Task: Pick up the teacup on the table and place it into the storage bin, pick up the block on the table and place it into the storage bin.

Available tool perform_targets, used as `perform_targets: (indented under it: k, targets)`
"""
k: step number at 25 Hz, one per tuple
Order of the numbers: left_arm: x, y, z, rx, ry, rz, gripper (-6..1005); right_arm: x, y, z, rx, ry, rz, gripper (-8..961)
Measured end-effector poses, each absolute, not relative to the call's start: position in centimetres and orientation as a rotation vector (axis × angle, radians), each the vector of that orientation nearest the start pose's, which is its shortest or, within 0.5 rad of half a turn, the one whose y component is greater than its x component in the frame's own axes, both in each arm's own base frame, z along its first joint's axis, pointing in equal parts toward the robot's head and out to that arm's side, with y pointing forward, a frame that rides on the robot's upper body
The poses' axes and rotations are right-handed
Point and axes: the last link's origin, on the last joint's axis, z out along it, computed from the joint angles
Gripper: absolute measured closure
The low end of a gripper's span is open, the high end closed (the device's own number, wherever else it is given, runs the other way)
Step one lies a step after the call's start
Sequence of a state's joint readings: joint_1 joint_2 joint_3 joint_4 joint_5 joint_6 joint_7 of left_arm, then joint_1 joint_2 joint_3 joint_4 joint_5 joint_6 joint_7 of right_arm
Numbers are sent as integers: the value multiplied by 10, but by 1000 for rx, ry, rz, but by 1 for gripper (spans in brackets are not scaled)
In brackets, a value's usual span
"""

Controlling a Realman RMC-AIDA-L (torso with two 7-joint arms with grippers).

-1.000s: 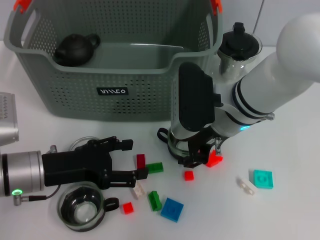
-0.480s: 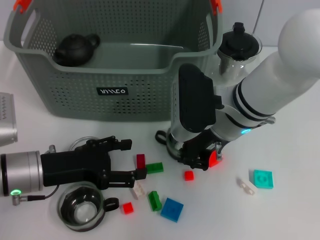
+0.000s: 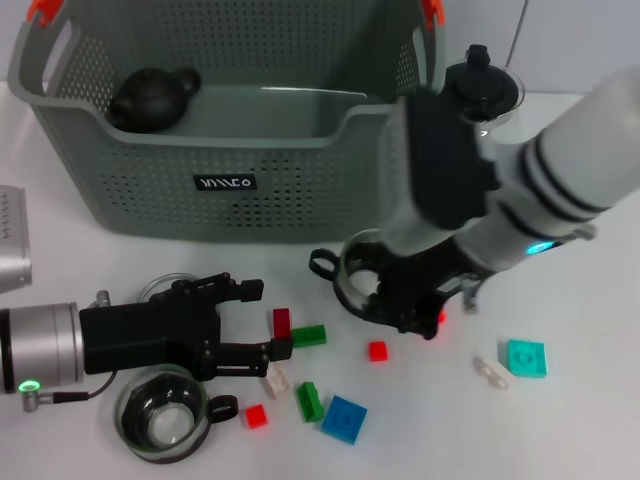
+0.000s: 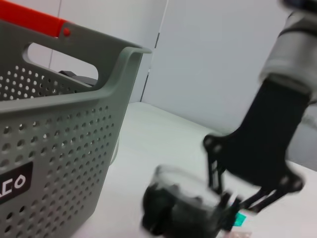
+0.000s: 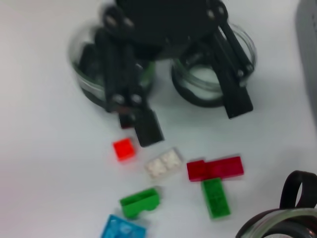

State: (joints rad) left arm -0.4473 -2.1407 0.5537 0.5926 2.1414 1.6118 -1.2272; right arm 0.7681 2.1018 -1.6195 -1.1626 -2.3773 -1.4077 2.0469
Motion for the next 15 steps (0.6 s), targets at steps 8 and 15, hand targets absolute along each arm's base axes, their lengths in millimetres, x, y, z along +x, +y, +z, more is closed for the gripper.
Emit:
perform_targets:
  k: [8, 15]
  targets:
    - [-292, 281, -30, -2738, -680, -715, 81, 90, 320, 11, -3175, 63, -170, 905]
    - [-291, 283, -30, -2738, -676, -714, 81, 27, 327, 89, -3117, 23, 596, 906]
